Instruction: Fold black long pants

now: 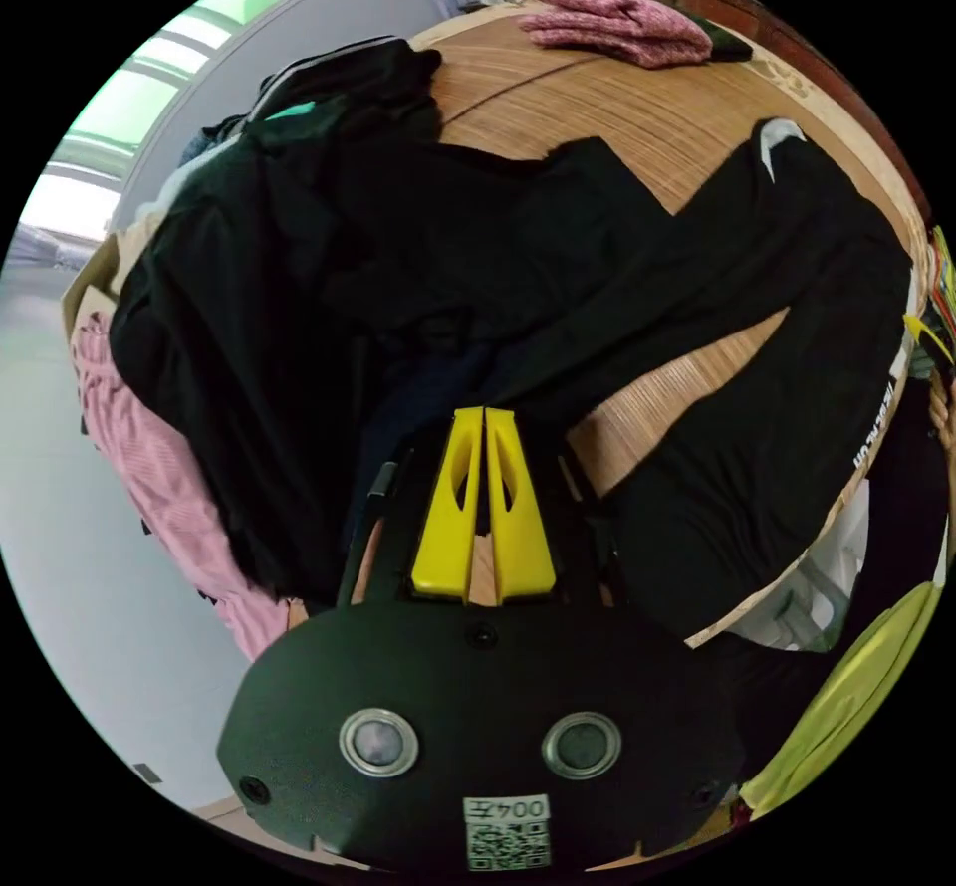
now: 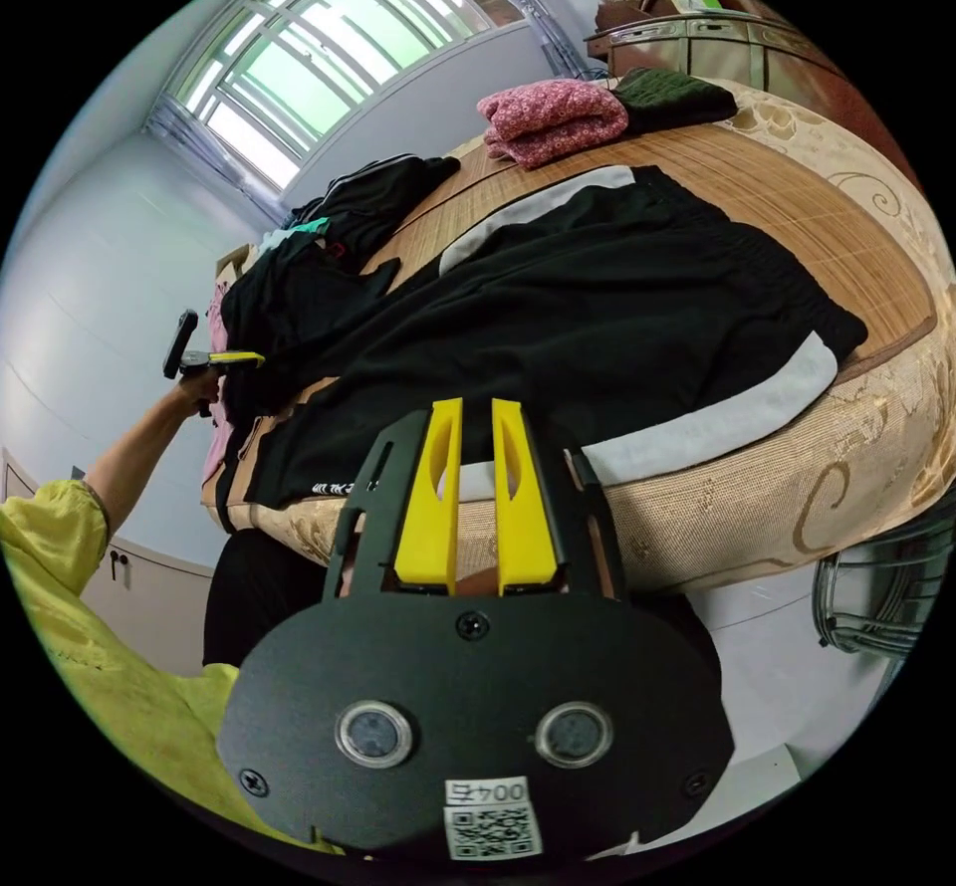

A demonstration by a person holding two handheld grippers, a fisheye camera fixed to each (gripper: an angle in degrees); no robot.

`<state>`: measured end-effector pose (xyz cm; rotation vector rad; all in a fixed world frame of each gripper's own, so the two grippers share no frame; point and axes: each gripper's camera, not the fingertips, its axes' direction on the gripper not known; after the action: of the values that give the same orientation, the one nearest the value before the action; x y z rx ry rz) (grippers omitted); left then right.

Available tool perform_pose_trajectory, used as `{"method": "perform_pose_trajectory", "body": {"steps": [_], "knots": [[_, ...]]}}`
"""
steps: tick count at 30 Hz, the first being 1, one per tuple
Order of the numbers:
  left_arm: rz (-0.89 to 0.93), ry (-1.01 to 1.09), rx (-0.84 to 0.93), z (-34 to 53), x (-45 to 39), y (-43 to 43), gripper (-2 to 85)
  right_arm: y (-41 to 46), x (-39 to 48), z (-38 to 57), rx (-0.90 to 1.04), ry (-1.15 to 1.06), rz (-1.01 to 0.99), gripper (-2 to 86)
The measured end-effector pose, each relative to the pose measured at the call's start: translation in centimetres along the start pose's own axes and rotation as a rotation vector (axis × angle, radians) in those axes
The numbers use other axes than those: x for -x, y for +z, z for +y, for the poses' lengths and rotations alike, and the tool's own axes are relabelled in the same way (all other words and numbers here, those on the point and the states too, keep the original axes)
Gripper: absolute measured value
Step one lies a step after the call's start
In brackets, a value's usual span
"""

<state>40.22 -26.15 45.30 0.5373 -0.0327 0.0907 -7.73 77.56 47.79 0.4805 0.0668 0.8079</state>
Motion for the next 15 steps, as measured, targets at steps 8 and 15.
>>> {"method": "perform_pose_trajectory", "body": {"steps": [8,15], "knots": [[-0.035,-0.156,0.132,-6.4,3.6,0.6,14.6,0.3,0.8,1.6,0.023,-0.056,0.014,8.1],[0.027,-0.297,-0.229,-7.1,5.0,-6.8,14.0,-0.1,1.2,2.7,-0.008,-0.07,0.065,8.3]]}}
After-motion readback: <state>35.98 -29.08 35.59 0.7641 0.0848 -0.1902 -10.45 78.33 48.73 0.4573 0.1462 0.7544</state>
